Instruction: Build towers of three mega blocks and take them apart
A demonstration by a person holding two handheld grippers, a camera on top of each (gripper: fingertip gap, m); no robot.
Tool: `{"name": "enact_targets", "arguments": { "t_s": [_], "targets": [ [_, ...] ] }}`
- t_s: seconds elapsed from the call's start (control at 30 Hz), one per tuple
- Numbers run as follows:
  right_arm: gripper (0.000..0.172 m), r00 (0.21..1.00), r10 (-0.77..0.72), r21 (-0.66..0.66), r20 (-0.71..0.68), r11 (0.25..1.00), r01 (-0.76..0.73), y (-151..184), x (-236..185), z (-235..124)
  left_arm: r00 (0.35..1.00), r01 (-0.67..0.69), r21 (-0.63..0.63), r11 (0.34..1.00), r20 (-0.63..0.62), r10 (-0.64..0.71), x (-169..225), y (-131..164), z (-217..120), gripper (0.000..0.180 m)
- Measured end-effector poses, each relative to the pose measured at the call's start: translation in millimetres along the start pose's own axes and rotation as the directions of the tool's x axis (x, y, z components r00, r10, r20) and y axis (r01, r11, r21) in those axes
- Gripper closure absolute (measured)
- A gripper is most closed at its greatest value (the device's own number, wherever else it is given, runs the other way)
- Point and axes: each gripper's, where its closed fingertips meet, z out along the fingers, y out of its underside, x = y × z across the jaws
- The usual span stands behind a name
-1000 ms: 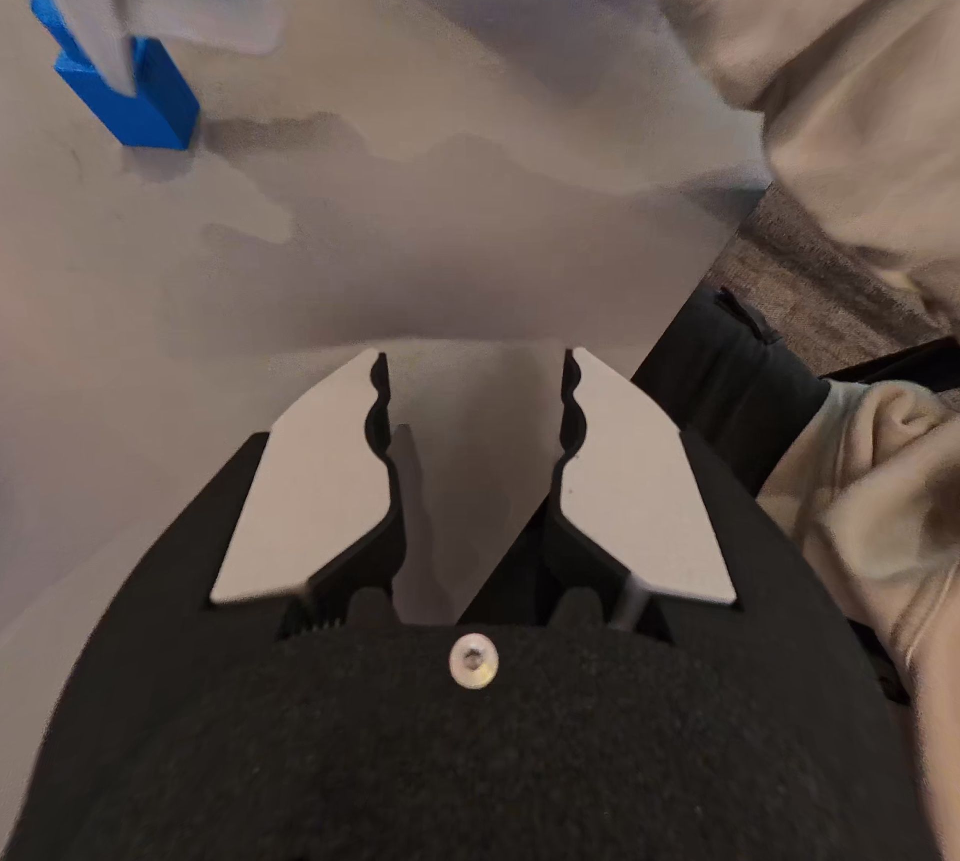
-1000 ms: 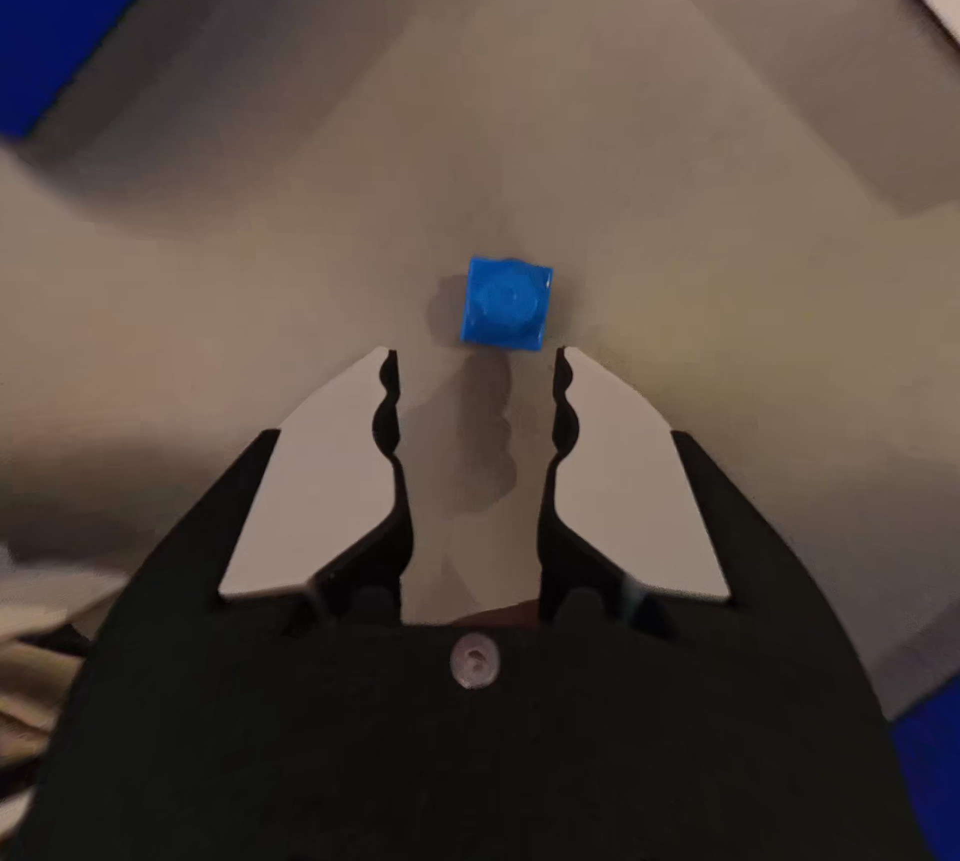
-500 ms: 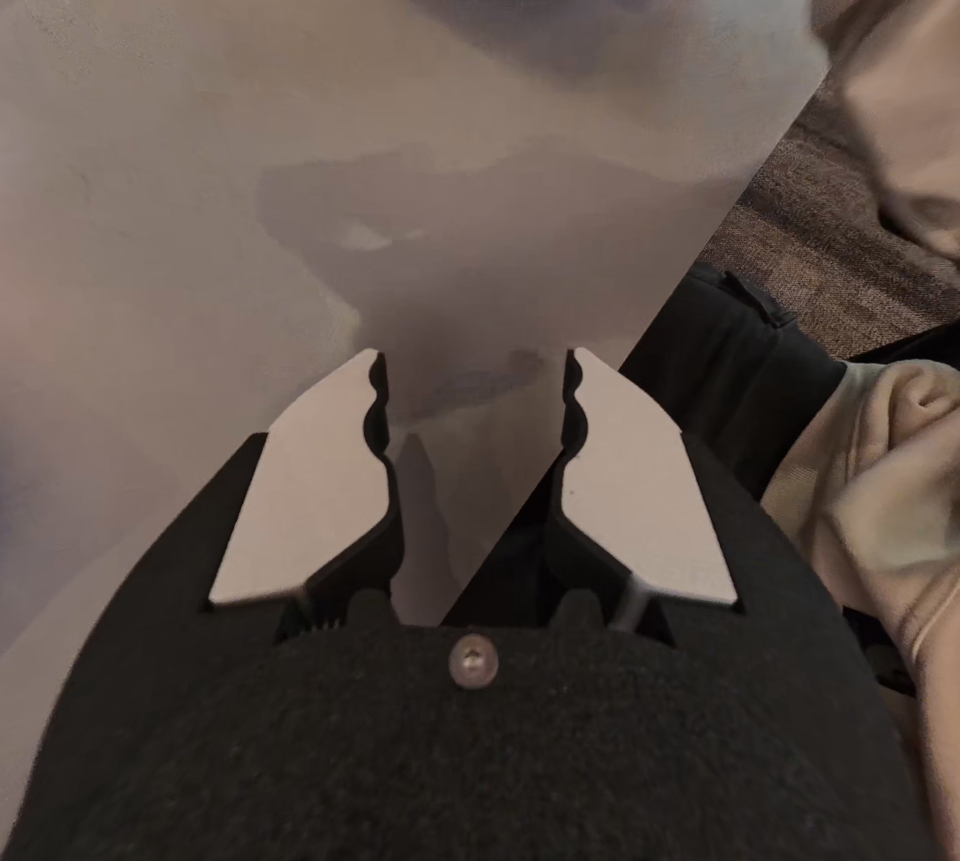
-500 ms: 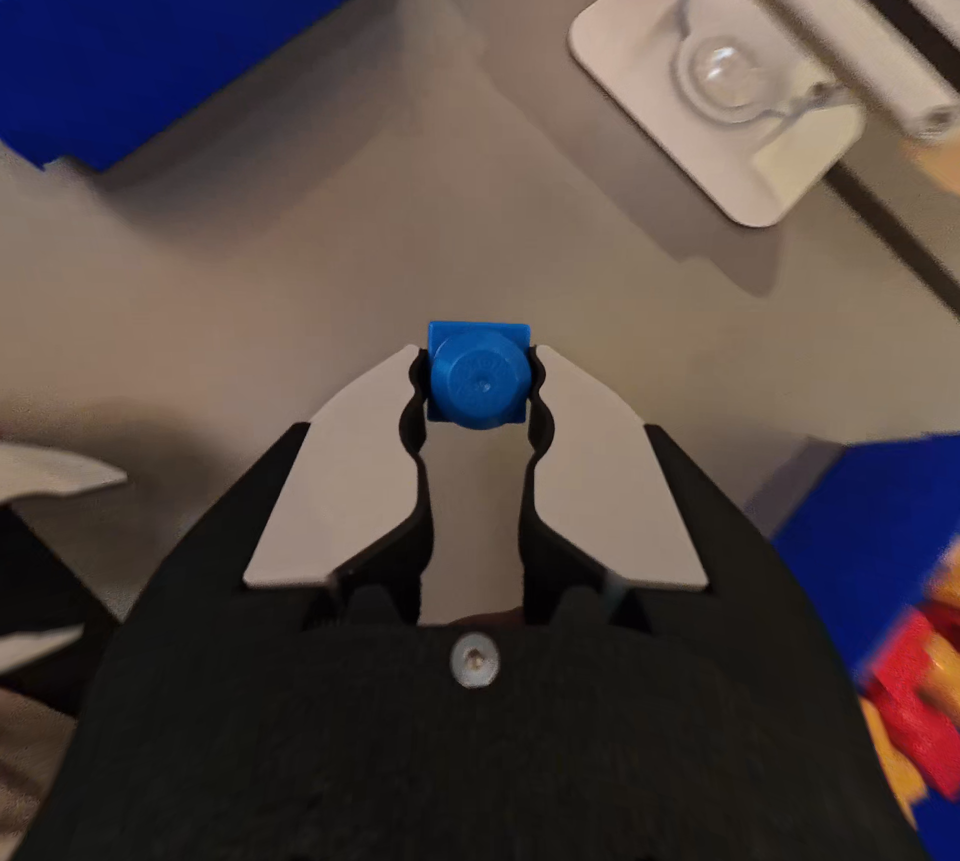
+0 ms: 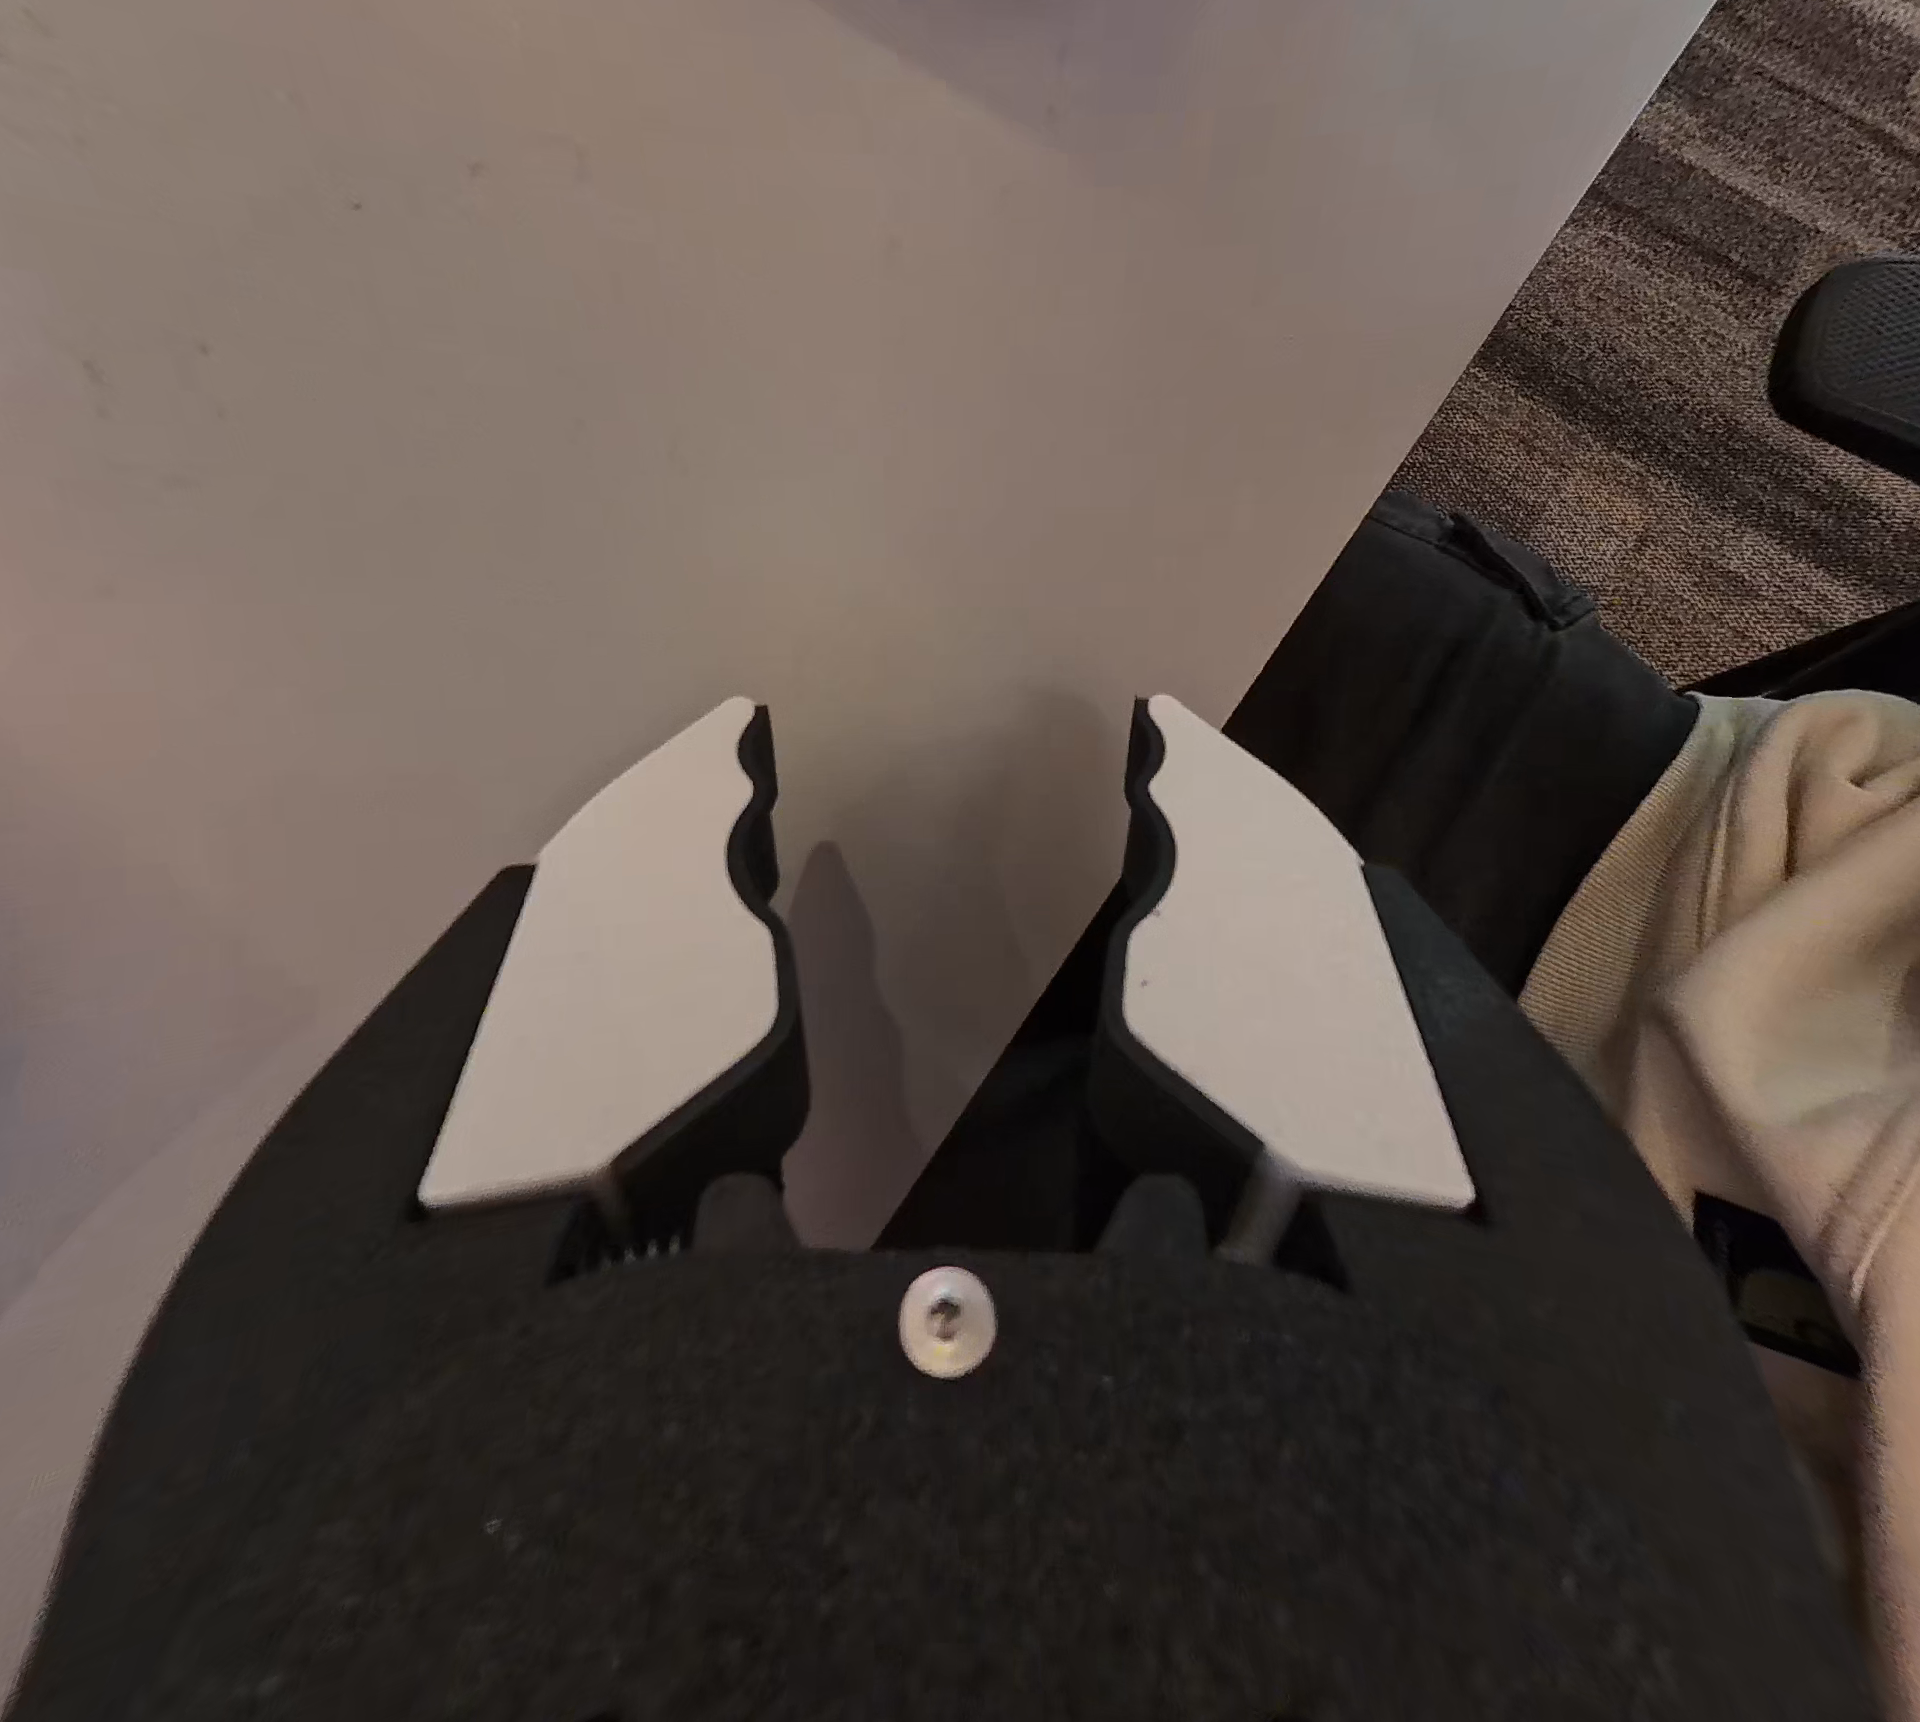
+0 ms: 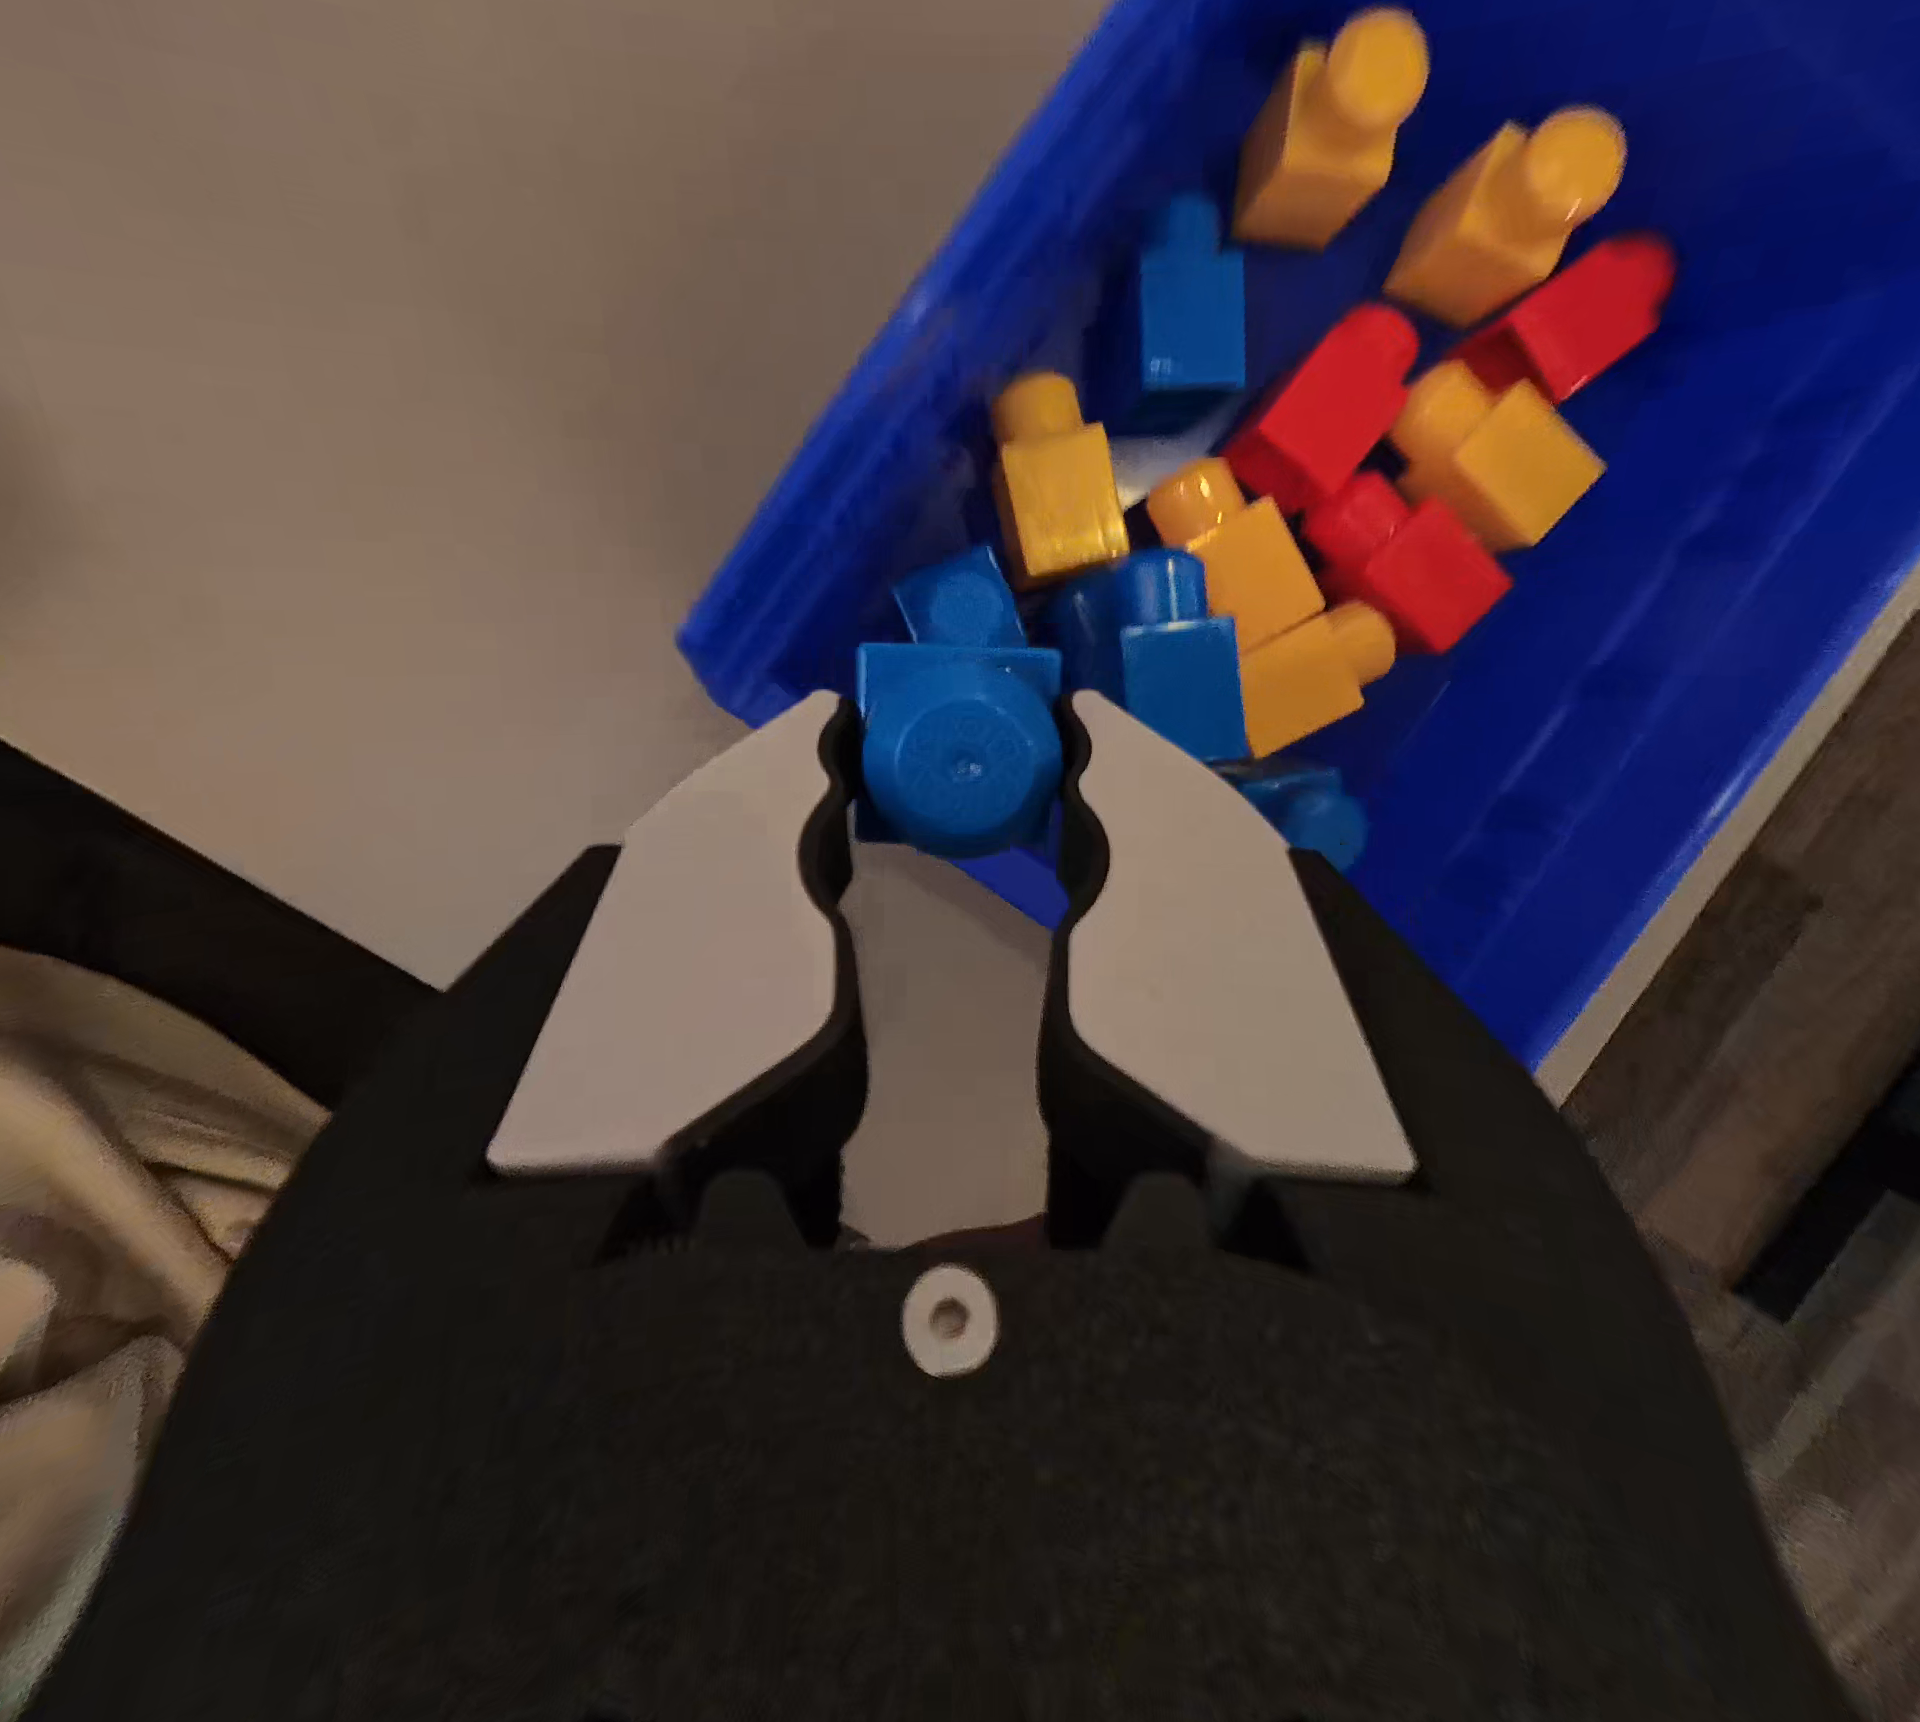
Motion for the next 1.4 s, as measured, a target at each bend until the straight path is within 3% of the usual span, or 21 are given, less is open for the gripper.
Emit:
{"name": "enact_targets", "arguments": {
  "t_s": [0.17, 0.3, 0.77, 0.93, 1.0, 1.13, 1.27, 1.4],
  "targets": [
    [0.135, 0.994, 0.075, -0.155, 0.084, 0.986, -0.061, 30, 16, 48, 1.0, -0.004, -0.005, 1.0, -0.004, 0.004, 1, 0, 0, 0.115],
    [0.135, 0.993, 0.096, -0.243, 0.069, 0.967, -0.077, 43, 28, 73, 1.0, -0.005, -0.001, 1.0, -0.005, 0.005, 0, 0, -1, 0.115],
    [0.129, 0.999, 0.021, -0.199, -0.028, 0.98, -0.026, 45, 30, 84, 1.0, -0.013, -0.007, 1.0, -0.014, 0.013, 2, 1, 1, 0.115],
    [0.128, 0.997, 0.054, -0.023, -0.048, 0.998, -0.055, 27, 27, 47, 1.0, -0.015, -0.003, 1.0, -0.009, 0.015, 3, 0, -1, 0.115],
    [0.128, 0.997, 0.051, 0.143, -0.06, 0.989, -0.042, 1, 13, 15, 1.0, -0.017, 0.0, 1.0, 0.0, 0.017, 2, -1, -2, 0.115],
    [0.125, 0.988, -0.038, 0.52, 0.148, 0.853, -0.045, -60, -80, -36, 1.0, -0.002, 0.039, 0.999, 0.019, 0.001, -4, -6, -4, 0.116],
    [0.12, 0.915, -0.188, 0.725, 0.358, 0.673, -0.146, -94, -185, -15, 0.997, 0.049, 0.139, 0.989, 0.058, -0.057, -20, -18, -12, 0.116],
    [0.114, 0.942, -0.251, 0.822, 0.222, 0.568, -0.043, -107, -224, 44, 0.987, 0.12, 0.24, 0.963, 0.077, -0.143, -39, -27, -28, 0.117]
  ]
}}
